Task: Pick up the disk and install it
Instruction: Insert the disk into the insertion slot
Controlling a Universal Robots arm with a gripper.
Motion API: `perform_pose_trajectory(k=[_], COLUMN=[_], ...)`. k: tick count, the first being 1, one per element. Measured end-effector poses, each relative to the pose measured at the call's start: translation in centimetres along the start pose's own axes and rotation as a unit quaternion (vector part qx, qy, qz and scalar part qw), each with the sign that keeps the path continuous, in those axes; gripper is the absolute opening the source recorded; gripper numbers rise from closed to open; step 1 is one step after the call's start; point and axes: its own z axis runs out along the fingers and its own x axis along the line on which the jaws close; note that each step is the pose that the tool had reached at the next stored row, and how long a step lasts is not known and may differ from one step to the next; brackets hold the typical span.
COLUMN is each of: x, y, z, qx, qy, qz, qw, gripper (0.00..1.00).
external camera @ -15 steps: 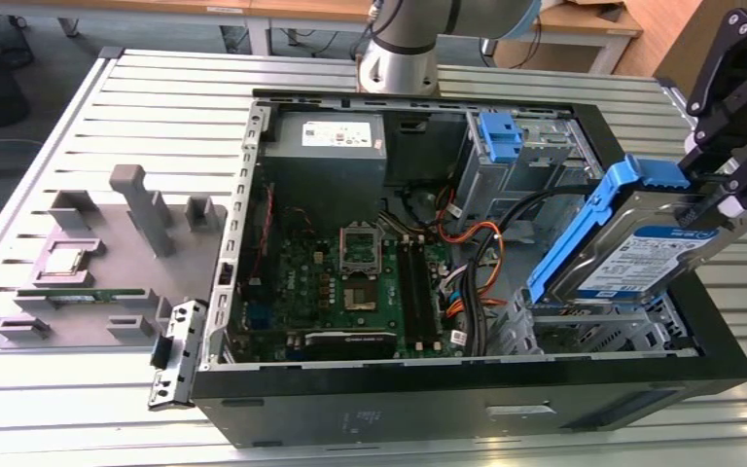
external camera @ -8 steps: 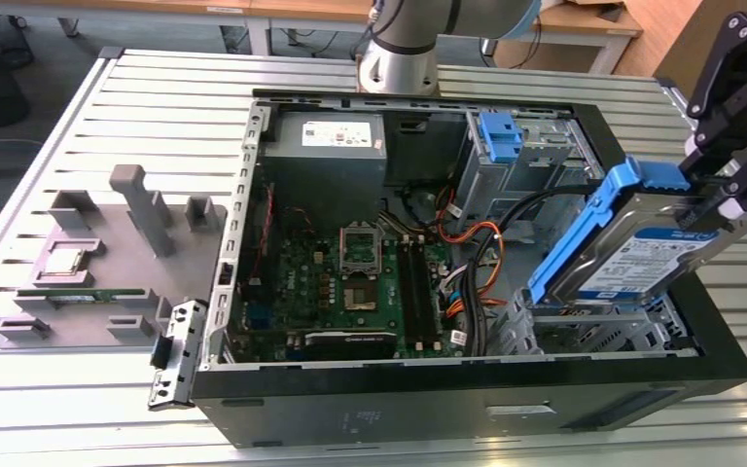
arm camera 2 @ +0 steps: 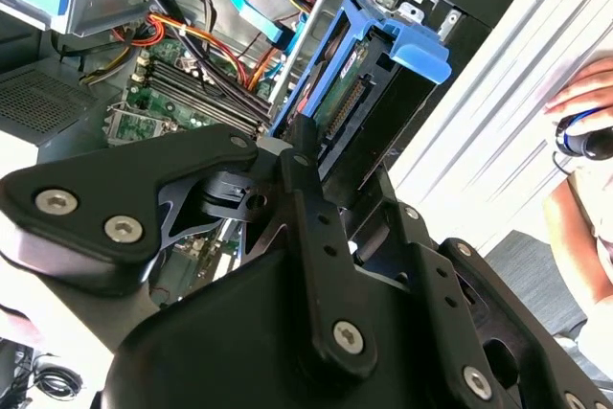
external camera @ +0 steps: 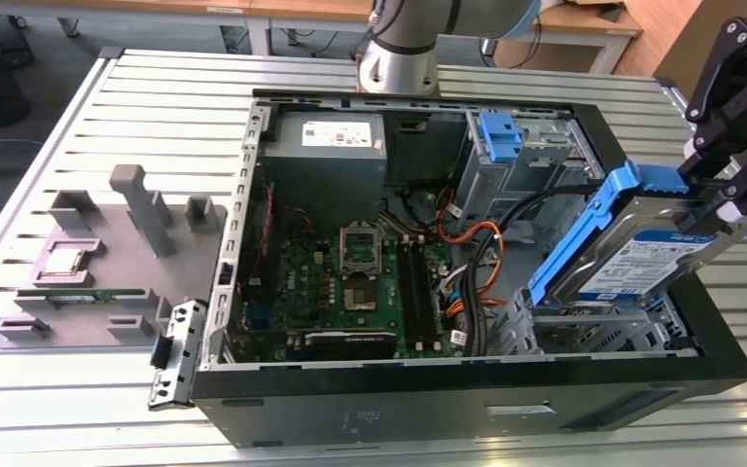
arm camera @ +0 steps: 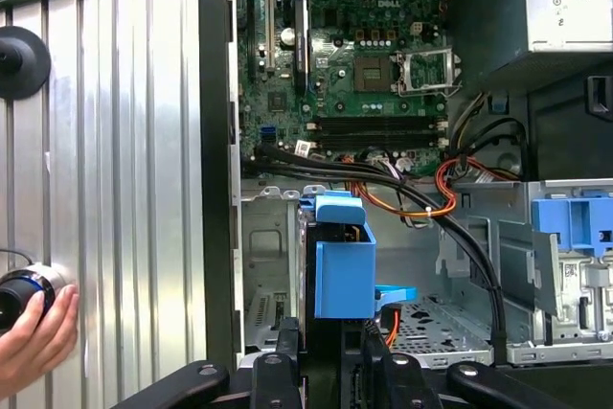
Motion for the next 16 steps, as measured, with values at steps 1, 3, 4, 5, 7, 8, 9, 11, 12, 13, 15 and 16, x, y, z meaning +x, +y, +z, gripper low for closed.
perform_pose_trajectory(k=[1, 3, 4, 5, 7, 8, 9, 11, 12, 13, 15, 16], x=[0.00, 0.00, 0.00, -0.01, -0.01, 0.00, 0.00, 0.00, 0.01, 0.02, 0.00, 0.01], y=[0.00, -0.08, -0.14, -0.20, -0.26, -0.27, -0.27, -0.28, -0.28, -0.28, -0.28, -0.28], z=[0.00, 0.02, 0.04, 0.05, 0.08, 0.13, 0.20, 0.29, 0.30, 0.31, 0.31, 0.31], qx=[0.0000, 0.0000, 0.0000, 0.0000, 0.0000, 0.0000, 0.0000, 0.0000, 0.0000, 0.0000, -0.0001, -0.0001], qy=[0.0001, 0.0000, -0.0001, -0.0001, 0.0000, 0.0000, 0.0000, -0.0001, -0.0004, -0.0013, -0.0024, -0.0029], qz=[0.000, 0.000, 0.000, 0.000, 0.000, 0.000, 0.000, 0.000, 0.000, 0.000, 0.000, 0.000], qw=[1.0000, 1.0000, 1.0000, 1.0000, 1.0000, 1.0000, 1.0000, 1.0000, 1.0000, 1.0000, 1.0000, 1.0000], gripper=[0.35, 0.35, 0.35, 0.35, 0.35, 0.35, 0.35, 0.35, 0.35, 0.35, 0.35, 0.35])
